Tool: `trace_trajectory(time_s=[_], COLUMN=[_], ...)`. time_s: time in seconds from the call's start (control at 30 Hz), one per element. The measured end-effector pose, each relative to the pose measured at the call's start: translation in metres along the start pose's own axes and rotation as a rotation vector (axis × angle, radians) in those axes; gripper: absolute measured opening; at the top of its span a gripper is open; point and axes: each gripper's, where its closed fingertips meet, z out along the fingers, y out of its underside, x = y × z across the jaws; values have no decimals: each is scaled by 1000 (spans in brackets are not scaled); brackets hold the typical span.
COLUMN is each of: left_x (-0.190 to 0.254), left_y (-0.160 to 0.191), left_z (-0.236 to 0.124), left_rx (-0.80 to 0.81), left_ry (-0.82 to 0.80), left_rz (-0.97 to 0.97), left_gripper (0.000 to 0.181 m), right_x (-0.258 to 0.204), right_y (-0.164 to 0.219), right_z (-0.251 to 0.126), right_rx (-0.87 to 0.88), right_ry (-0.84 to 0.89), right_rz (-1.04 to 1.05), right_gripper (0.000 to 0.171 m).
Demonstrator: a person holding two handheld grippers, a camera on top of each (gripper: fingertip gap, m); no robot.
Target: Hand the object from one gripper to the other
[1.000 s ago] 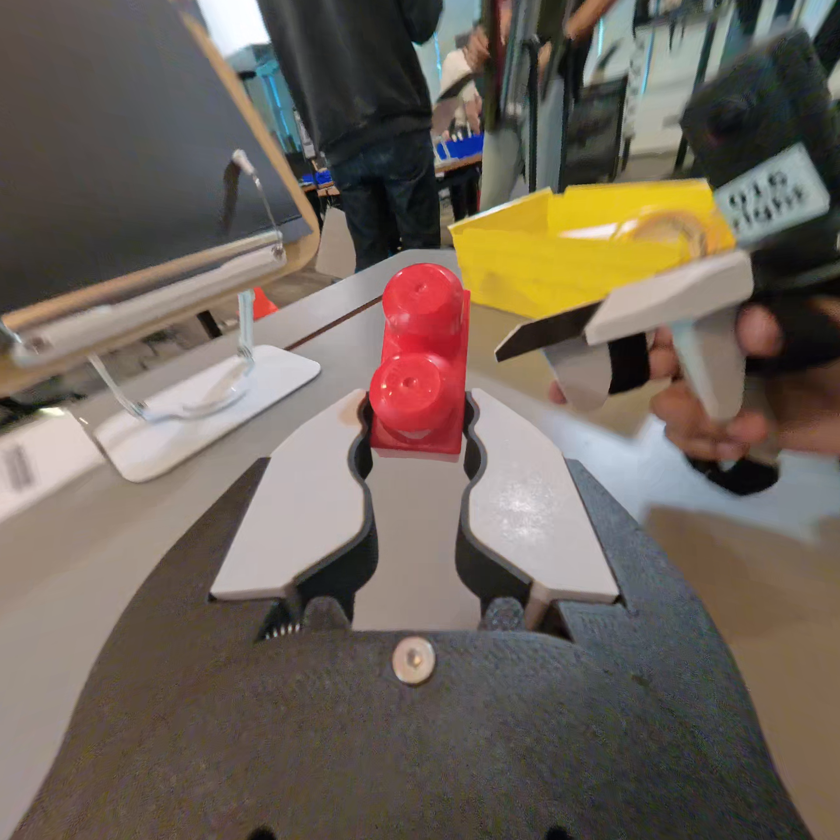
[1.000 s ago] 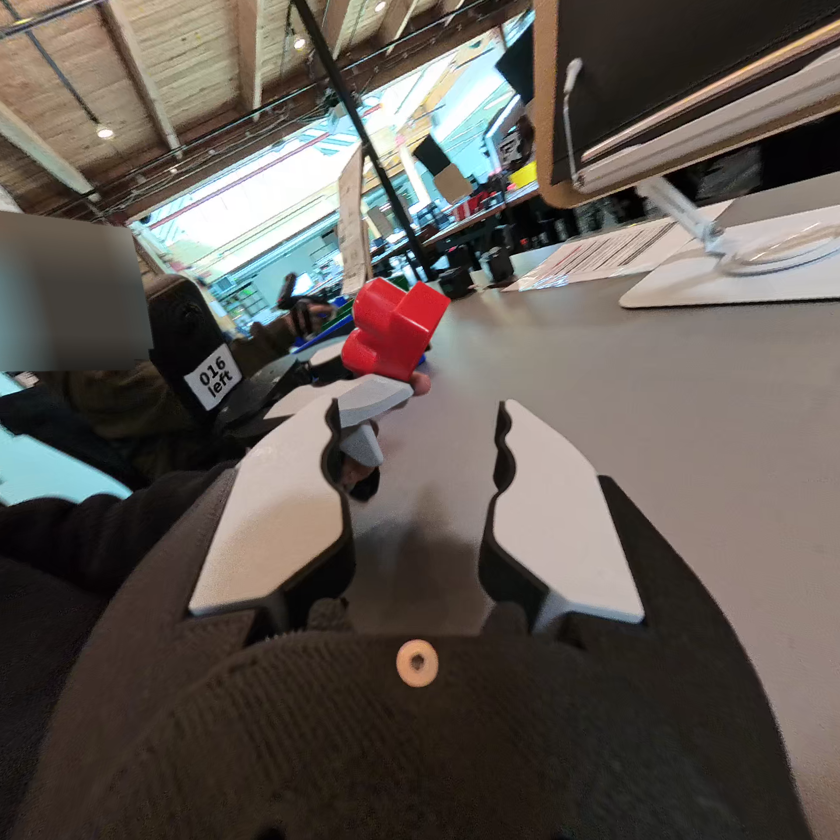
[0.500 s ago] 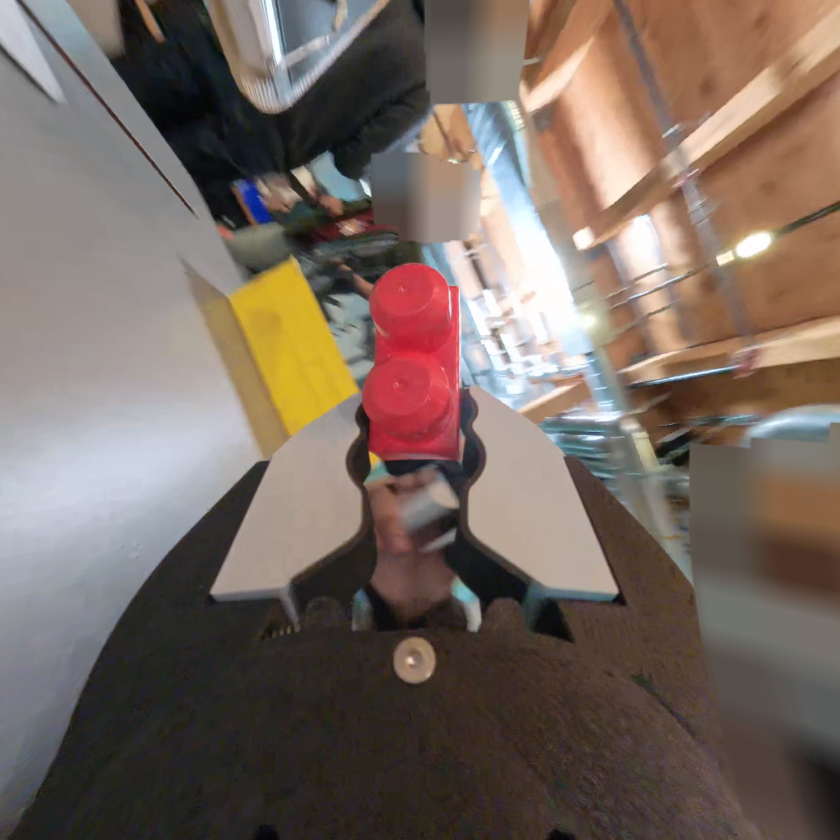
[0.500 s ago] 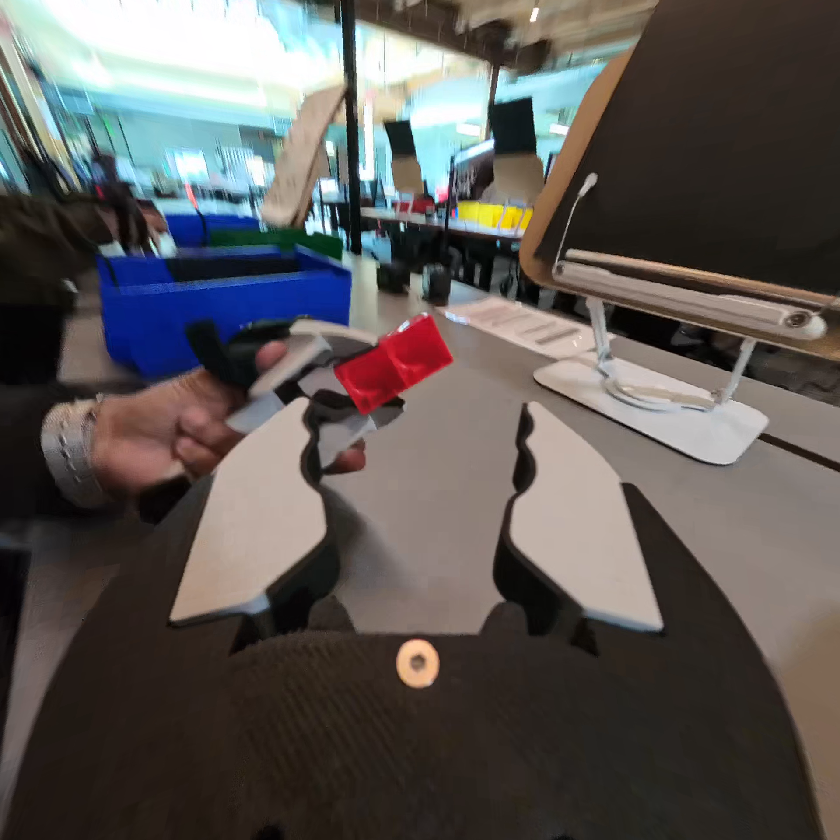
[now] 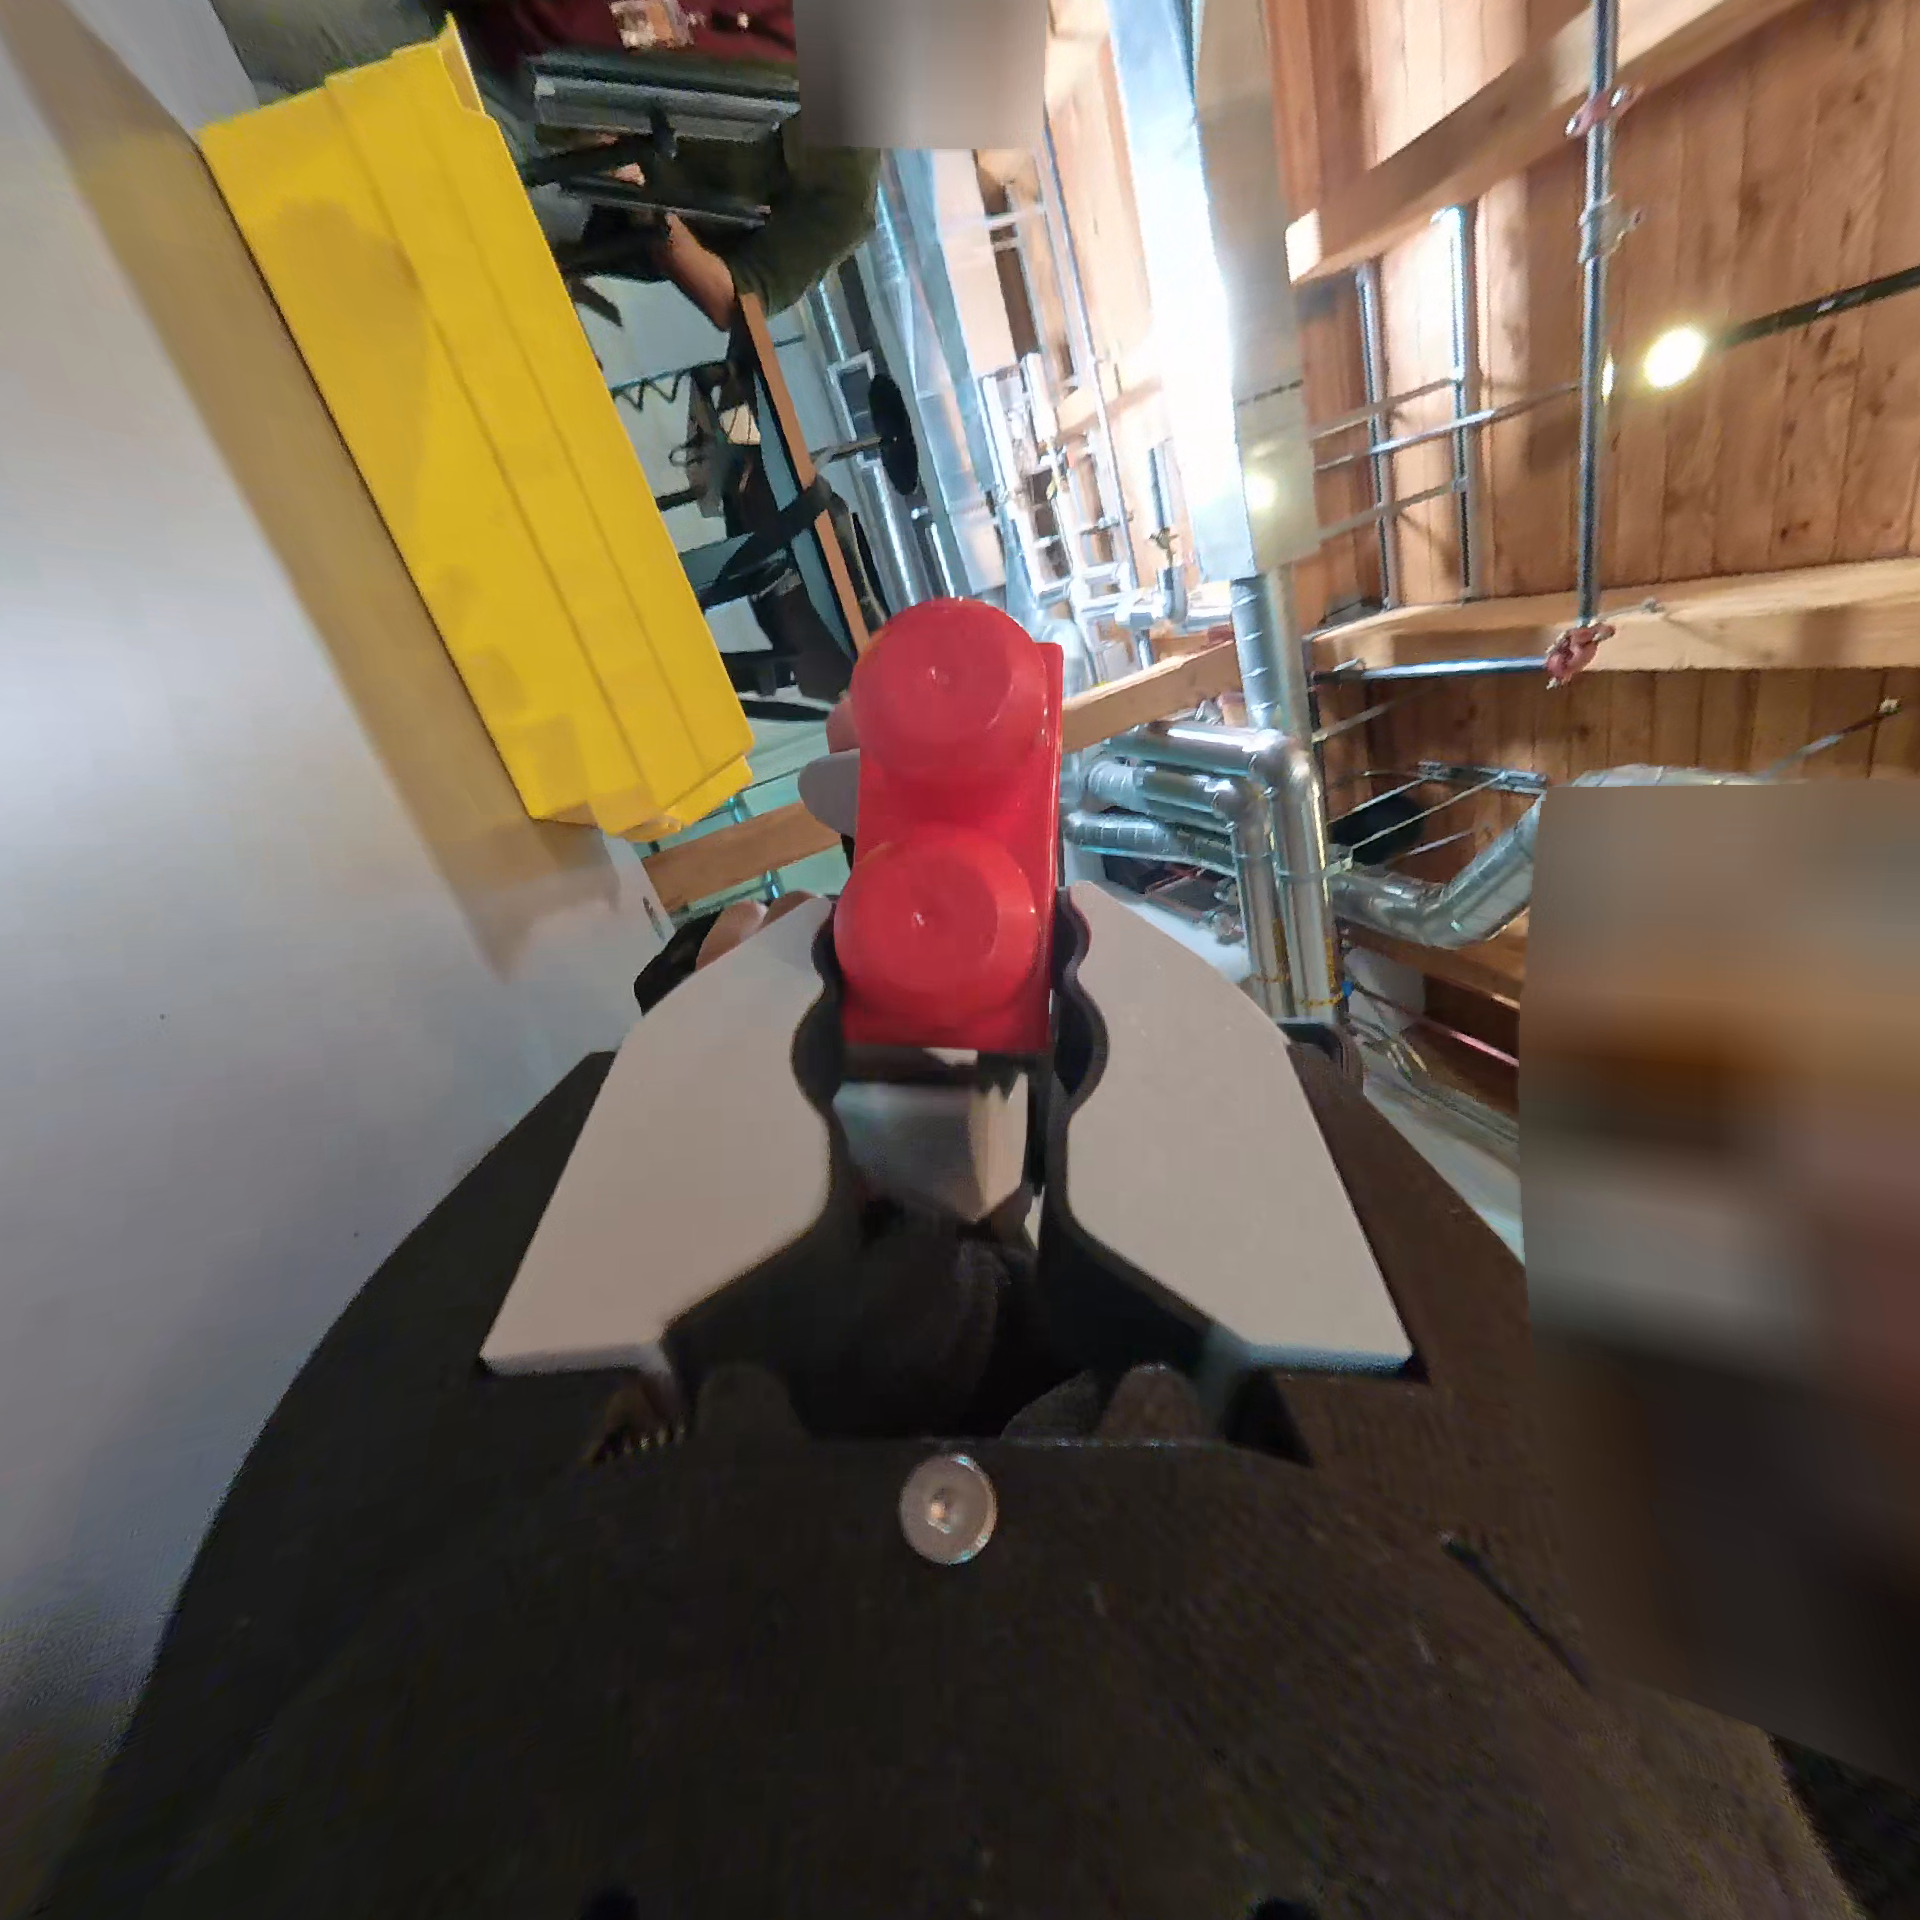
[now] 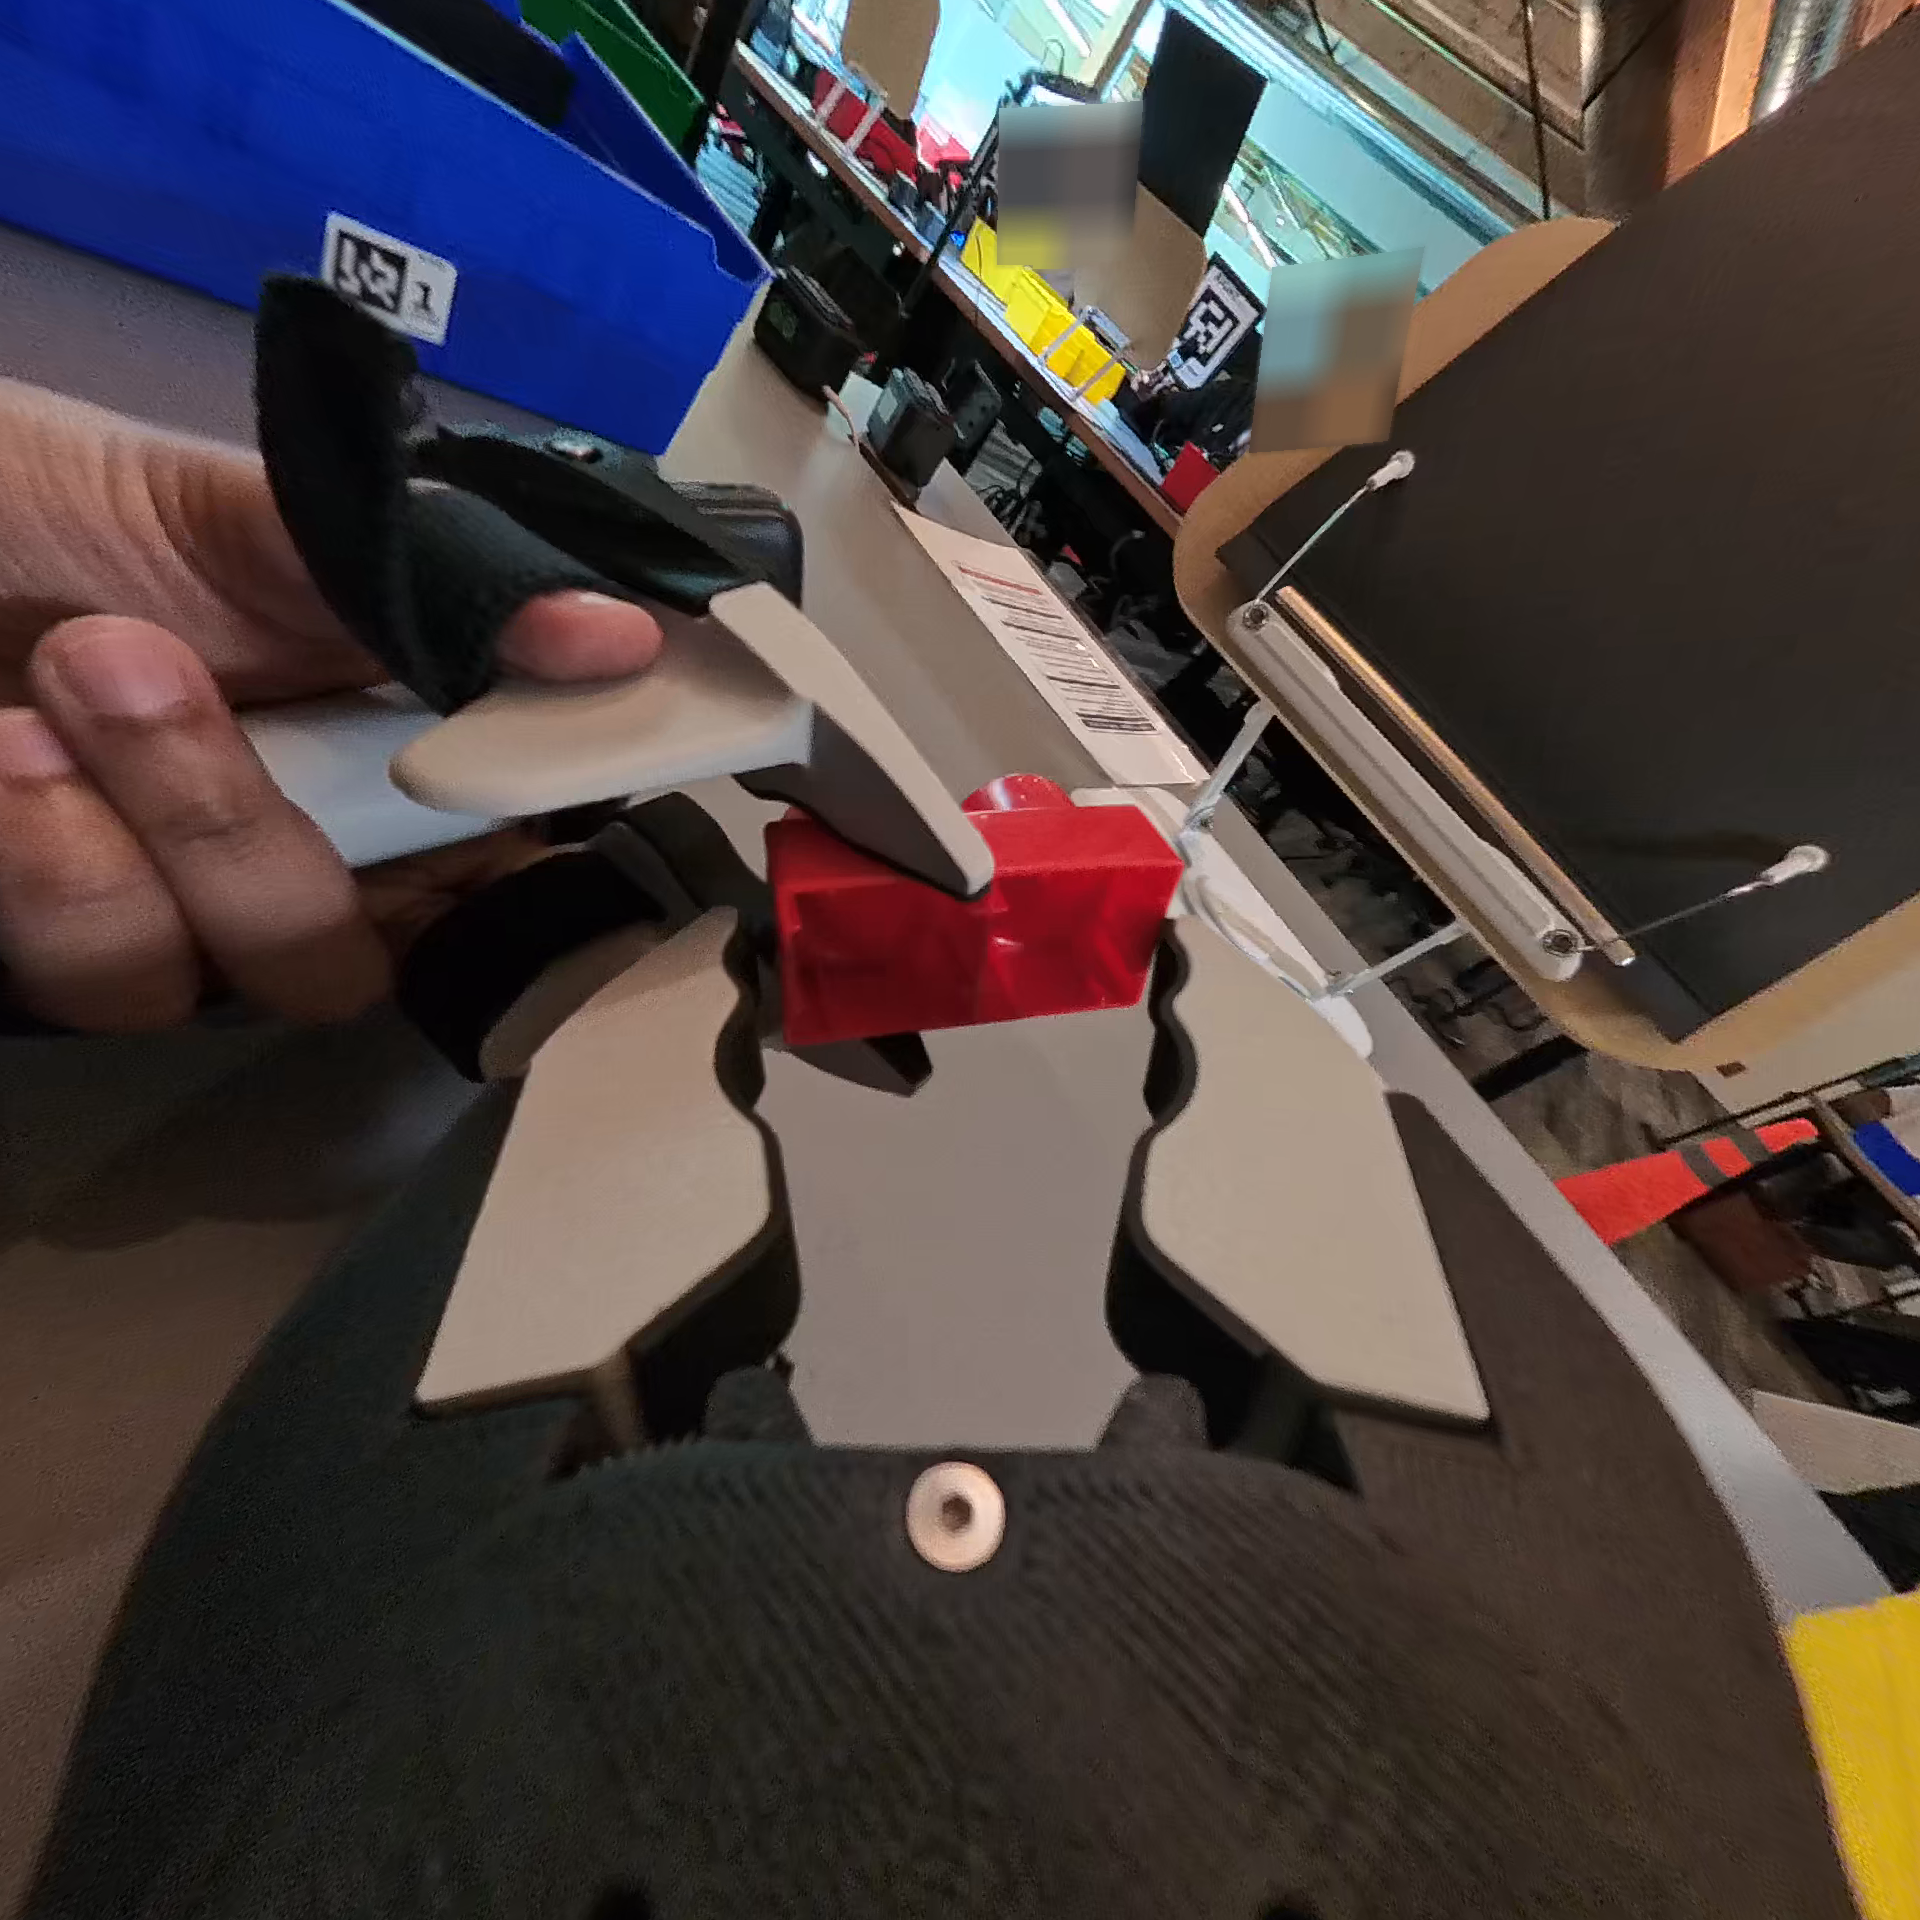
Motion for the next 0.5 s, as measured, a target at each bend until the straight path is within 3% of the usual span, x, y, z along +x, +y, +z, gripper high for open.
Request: trace_trajectory(time_s=[0.23, 0.4, 0.5], left_x=[15, -4, -12], left_y=[11, 14, 1], left_z=[3, 4, -3], left_rx=[-87, -103, -60], left_ry=[4, -200, -337], left_rz=[62, 158, 293], left_gripper=[39, 103, 115], right_x=[-1, 3, 9], right_y=[-16, -17, -3], right_z=[-6, -8, -6], right_rx=[78, 64, -11], right_ry=[-47, -22, 2], right_rz=[87, 63, 32], right_gripper=[70, 70, 70])
